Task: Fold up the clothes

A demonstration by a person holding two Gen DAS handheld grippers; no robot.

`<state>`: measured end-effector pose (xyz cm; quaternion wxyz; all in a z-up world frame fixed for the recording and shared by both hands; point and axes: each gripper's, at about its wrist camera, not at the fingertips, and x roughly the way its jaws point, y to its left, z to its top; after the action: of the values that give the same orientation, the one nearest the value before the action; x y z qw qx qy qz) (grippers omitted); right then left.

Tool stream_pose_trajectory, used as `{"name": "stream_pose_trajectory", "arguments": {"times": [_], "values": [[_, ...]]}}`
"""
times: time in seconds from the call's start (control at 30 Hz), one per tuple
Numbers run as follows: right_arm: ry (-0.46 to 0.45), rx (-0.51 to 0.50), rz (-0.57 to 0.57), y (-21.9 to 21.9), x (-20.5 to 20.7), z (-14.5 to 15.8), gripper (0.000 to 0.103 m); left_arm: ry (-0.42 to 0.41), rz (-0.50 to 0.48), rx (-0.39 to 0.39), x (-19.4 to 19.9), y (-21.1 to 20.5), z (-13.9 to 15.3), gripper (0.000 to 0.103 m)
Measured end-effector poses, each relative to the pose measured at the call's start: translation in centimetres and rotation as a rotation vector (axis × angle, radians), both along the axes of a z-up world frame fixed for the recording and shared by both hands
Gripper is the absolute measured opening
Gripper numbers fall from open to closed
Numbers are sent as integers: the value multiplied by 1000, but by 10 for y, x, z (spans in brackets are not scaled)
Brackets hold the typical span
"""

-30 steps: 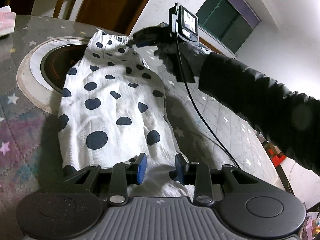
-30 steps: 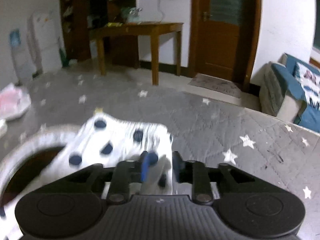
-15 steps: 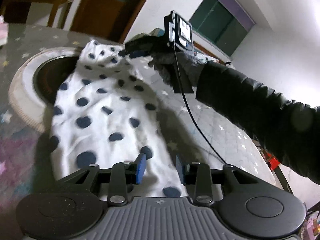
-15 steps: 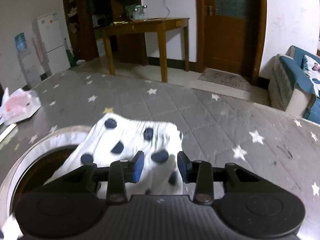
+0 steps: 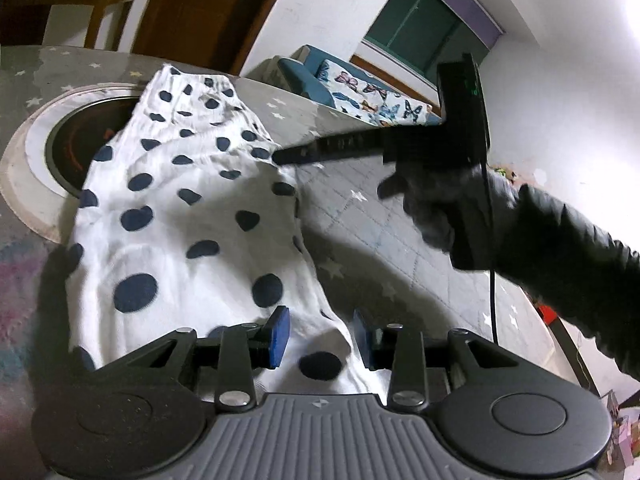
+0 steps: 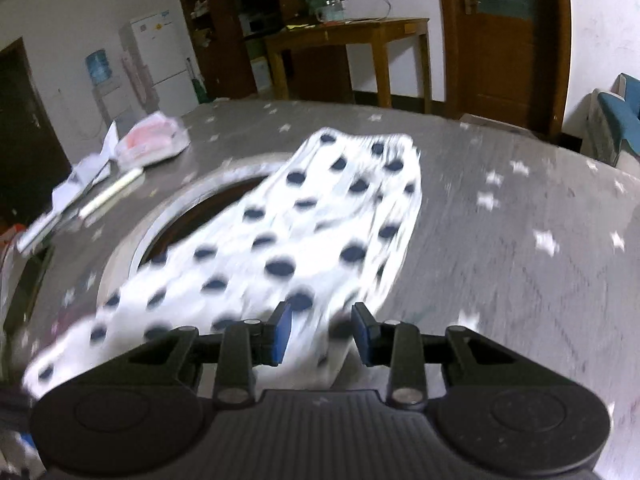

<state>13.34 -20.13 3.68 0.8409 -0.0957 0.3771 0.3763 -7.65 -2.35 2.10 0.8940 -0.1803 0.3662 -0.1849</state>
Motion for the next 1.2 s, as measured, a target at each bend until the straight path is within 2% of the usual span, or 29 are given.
{"name": "stream_pose_trajectory", "arguments": {"times": [0.1, 0.27, 0.43, 0.67, 0.93, 1.2], "values": [[-3, -14, 0, -10, -19, -4, 31, 10, -7, -3, -2, -5, -3, 38], [-73, -17, -28, -13, -30, 8, 32, -9, 0, 1, -14, -4, 3, 38], [-103, 49, 56, 0, -54, 23, 32, -61, 69, 23, -23, 10, 19, 38], [-62, 79, 178, 22, -90, 13, 33, -60, 193, 46, -19, 39, 17, 38], [-57, 24, 200, 22, -116, -10, 35, -6, 202, 61, -22, 48, -4, 38], [-78, 39, 205, 17, -125, 1, 39, -20, 192, 68, -27, 46, -3, 38]]}}
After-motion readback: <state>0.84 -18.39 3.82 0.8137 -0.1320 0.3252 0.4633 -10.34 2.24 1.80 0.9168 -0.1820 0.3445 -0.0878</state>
